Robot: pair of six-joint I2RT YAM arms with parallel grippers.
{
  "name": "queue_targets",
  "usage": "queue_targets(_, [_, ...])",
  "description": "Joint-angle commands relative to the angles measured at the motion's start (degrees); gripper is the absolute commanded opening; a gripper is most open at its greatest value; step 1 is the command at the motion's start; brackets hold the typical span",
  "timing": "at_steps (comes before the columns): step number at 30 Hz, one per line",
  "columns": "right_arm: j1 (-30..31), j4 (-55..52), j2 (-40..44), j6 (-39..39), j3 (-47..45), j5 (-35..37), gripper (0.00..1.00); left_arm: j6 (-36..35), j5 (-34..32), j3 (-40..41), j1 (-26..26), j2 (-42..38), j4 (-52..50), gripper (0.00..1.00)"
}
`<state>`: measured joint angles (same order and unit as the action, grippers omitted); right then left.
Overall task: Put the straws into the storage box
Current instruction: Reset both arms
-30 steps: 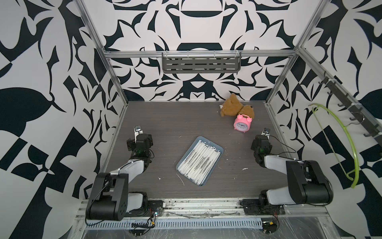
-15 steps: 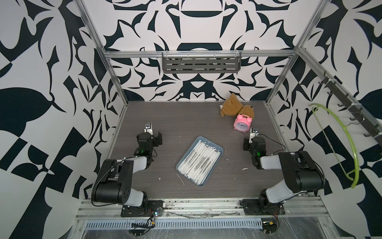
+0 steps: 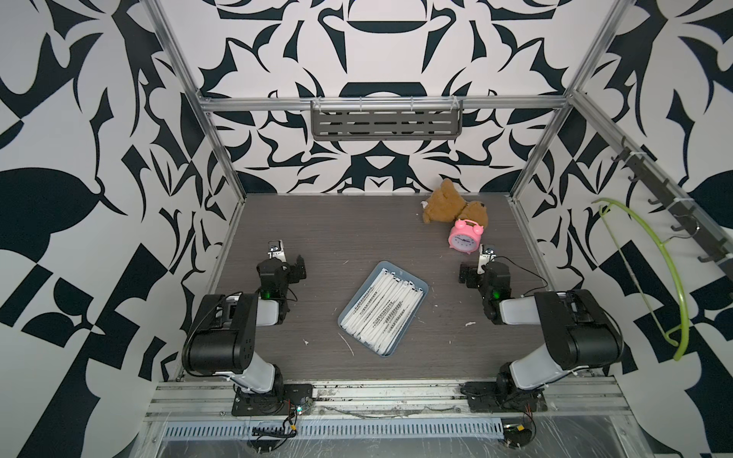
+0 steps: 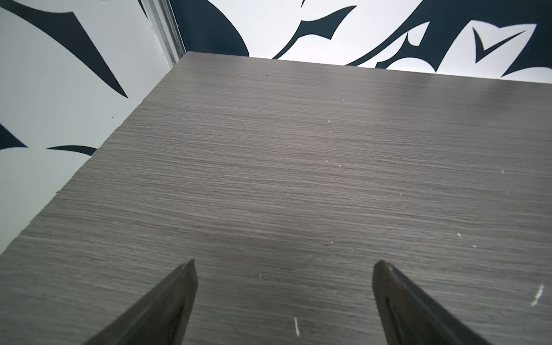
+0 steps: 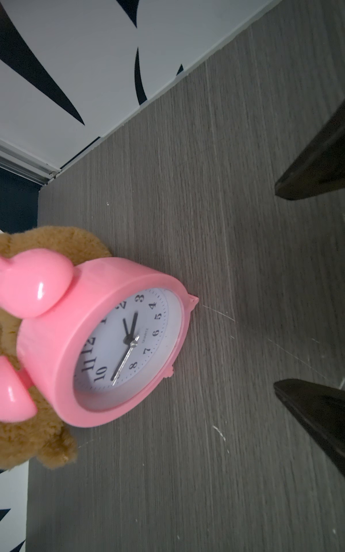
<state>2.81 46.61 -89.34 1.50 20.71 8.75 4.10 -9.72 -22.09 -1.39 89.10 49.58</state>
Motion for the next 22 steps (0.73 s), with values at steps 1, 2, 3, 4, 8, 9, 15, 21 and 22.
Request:
queue_targets(1, [-0.1, 2.6, 0.7, -0.2, 0.4, -0.1, 1.0, 0.4, 0.8, 0.8, 0.1, -0.9, 1.3, 0.99])
queue_targets(2, [-0.1, 2.6, 0.8, -0.2, 0.4, -0.1, 1.0, 0.4, 0.8, 0.8, 0.1, -0.9, 1.2, 0.99])
queue_targets(3, [-0.1, 2.6, 0.8, -0.2, 0.4, -0.1, 1.0, 0.3, 0.8, 0.8, 0.1, -0.9, 1.3, 0.99])
queue_targets(4, [-0.1, 2.6, 0.8, -0.2, 0.4, -0.1, 1.0, 0.4, 0.8, 0.8, 0.1, -0.9, 1.2, 0.99])
queue_targets(8, [-0.1, 2.6, 0.8, -0.2, 0.4, -0.1, 1.0, 0.4, 0.7, 0.8, 0.1, -0.9, 1.2, 0.99])
queue_targets(9, [-0.1, 2.6, 0.8, -0.1, 0.4, -0.1, 1.0, 0.4, 0.8, 0.8, 0.1, -0.9, 1.2, 0.99])
queue_targets(15, [-0.1, 2.6, 0.7, -0.2, 0.4, -0.1, 1.0, 0.3, 0.7, 0.8, 0.1, -0.8, 1.3, 0.99])
queue_targets(21, [-0.2, 2.6, 0.8, -0.2, 0.4, -0.1, 1.0, -0.4, 0.4, 0.6, -0.5, -0.6, 1.2, 0.99])
queue_targets(22, [-0.1, 2.6, 0.8, -0.2, 0.4, -0.1, 1.0, -0.5, 0.8, 0.9, -0.5, -0.8, 1.6, 0.99])
